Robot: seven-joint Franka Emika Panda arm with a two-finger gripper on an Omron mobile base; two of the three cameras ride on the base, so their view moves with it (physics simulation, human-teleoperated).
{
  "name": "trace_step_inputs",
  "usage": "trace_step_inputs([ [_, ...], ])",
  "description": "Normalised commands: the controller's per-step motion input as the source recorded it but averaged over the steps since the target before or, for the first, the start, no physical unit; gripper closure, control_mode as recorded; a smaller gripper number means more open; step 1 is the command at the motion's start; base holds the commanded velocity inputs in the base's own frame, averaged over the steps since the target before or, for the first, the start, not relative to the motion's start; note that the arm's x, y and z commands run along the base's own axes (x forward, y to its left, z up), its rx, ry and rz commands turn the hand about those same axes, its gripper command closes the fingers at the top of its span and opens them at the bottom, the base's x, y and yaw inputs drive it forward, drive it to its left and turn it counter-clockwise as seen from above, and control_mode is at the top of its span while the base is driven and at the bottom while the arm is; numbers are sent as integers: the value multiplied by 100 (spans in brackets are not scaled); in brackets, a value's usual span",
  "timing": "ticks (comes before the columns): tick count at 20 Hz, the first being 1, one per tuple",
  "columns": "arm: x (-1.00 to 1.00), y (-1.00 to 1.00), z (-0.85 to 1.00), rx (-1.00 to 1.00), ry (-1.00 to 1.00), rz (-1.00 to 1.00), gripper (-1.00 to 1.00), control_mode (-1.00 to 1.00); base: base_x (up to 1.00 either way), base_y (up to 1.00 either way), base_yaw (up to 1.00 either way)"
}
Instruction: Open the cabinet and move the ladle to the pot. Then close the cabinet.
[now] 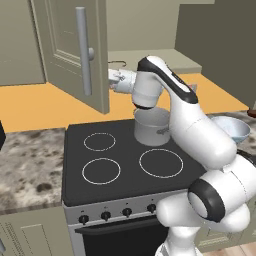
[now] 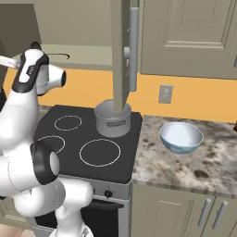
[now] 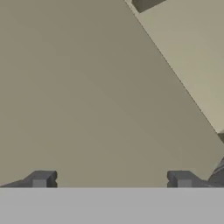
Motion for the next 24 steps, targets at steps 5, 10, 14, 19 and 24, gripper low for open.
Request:
trace_step_inputs([
  [5, -17, 48, 0, -1, 0, 23, -100, -100, 0, 0, 0],
  [10, -25, 50, 0, -2, 0, 19, -100, -100, 0, 0, 0],
  [14, -1, 33, 0, -3, 0, 4, -100, -100, 0, 0, 0],
  [19, 3, -2, 0, 0, 0, -1, -100, -100, 0, 0, 0],
  [24, 0, -42, 0, -14, -18, -6, -100, -100, 0, 0, 0],
])
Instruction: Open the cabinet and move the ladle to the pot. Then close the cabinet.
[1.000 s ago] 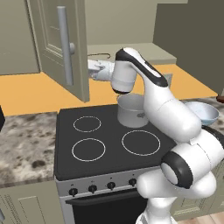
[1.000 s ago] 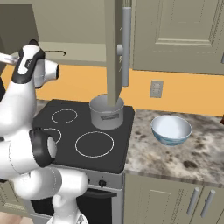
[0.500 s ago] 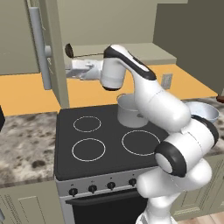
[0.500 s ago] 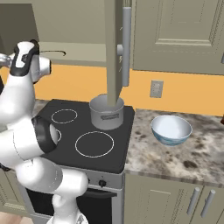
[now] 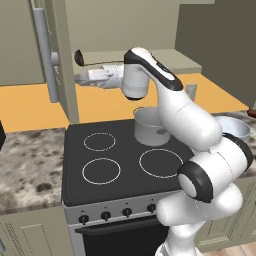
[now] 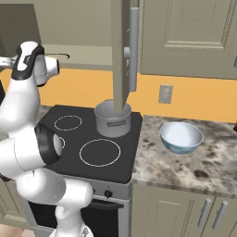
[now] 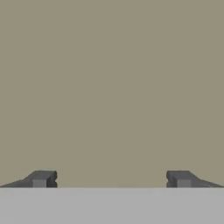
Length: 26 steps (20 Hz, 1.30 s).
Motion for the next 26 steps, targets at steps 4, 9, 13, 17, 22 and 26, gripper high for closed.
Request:
trace_step_inputs([
  [4, 0, -42, 4, -22, -10, -26, -100, -100, 0, 0, 0],
  [9, 17, -32, 8, -10, 3, -31, -100, -100, 0, 0, 0],
  [13, 19, -26, 0, -11, 4, -29, -100, -100, 0, 0, 0],
  [17, 5, -22, -1, -18, -3, -11, -100, -100, 0, 0, 0],
  [22, 8, -14, 0, -19, -7, -17, -100, -100, 0, 0, 0],
  [26, 23, -5, 0, -18, 0, -25, -100, -100, 0, 0, 0],
])
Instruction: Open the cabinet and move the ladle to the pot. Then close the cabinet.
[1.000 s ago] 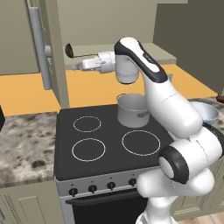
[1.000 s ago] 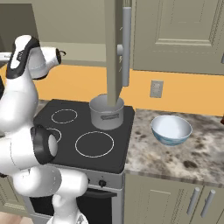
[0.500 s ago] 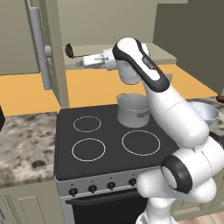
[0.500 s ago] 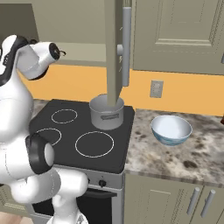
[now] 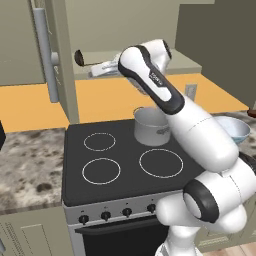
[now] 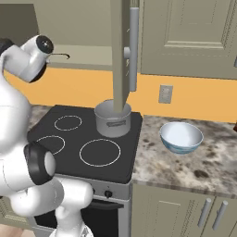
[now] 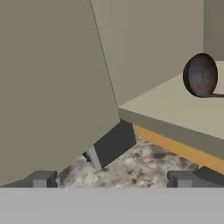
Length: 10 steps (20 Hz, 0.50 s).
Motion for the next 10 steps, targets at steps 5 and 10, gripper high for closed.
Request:
trace_step_inputs([
  [5, 17, 0, 0, -19, -9, -24, -100, -100, 0, 0, 0],
  [10, 24, 0, 0, -15, -14, -24, -100, -100, 0, 0, 0],
])
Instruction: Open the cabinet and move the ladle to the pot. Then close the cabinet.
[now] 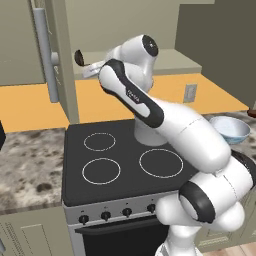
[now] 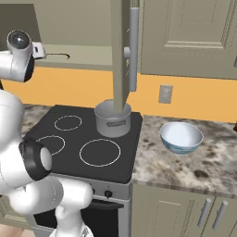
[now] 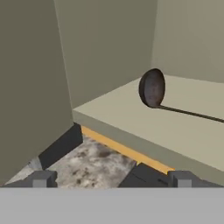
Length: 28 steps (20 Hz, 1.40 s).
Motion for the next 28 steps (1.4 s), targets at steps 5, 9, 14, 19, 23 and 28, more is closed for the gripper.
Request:
trace_step_inputs([
  [5, 50, -1, 0, -7, -3, -18, -100, -100, 0, 0, 0],
  [9, 48, -8, 0, -1, 0, -15, -100, -100, 0, 0, 0],
  [14, 42, 0, 0, 0, 0, -13, -100, -100, 0, 0, 0],
  [19, 7, 7, 16, 0, 0, -6, -100, -100, 0, 0, 0],
  [23, 8, 6, 19, 0, 0, -6, -100, -100, 0, 0, 0],
  [28, 34, 1, 2, -1, 0, -5, -100, -100, 0, 0, 0],
])
